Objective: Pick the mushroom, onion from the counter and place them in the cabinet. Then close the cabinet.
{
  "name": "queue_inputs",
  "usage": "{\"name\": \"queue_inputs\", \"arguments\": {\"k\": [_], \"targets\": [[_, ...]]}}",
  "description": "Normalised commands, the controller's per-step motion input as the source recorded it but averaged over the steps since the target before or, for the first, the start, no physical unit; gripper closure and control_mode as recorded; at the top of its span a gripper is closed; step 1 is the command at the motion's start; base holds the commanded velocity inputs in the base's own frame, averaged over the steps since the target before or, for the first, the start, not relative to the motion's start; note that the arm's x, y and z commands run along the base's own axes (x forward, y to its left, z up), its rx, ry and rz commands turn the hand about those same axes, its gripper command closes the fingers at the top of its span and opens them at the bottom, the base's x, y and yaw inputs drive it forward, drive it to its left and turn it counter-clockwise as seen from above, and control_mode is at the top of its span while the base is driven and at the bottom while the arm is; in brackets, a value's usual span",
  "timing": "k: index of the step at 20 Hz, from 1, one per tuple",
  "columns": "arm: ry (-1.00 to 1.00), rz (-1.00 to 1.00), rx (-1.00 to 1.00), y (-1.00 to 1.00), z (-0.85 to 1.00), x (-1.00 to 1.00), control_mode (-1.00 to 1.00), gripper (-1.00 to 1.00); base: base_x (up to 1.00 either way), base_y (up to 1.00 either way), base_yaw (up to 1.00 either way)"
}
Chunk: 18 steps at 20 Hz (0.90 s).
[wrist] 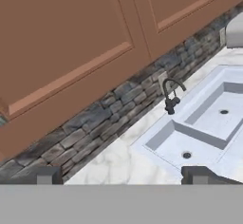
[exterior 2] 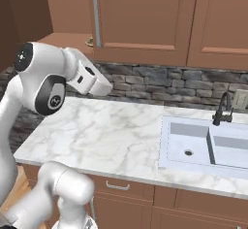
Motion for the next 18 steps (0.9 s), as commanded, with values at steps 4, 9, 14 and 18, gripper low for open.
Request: {"name": "queue_inputs", "arguments": {"k": [4, 9, 14, 18], "targets": [[-0.01, 0.09, -0.05, 0.53, -0.03, -1.00, -1.00, -1.00, 0.00, 0.00, 0.00], [0.00, 0.15, -0.11, 0.61, 0.00, -1.00, -1.00, -1.00, 0.00, 0.00, 0.00], [0.02, 0.15, -0.10, 0.58, 0.16, -0.99, -1.00, -1.00, 0.00, 0.00, 0.00], [0.03, 0.17, -0.10, 0.58, 0.28, -0.89, -1.00, -1.00, 0.00, 0.00, 0.00]]}}
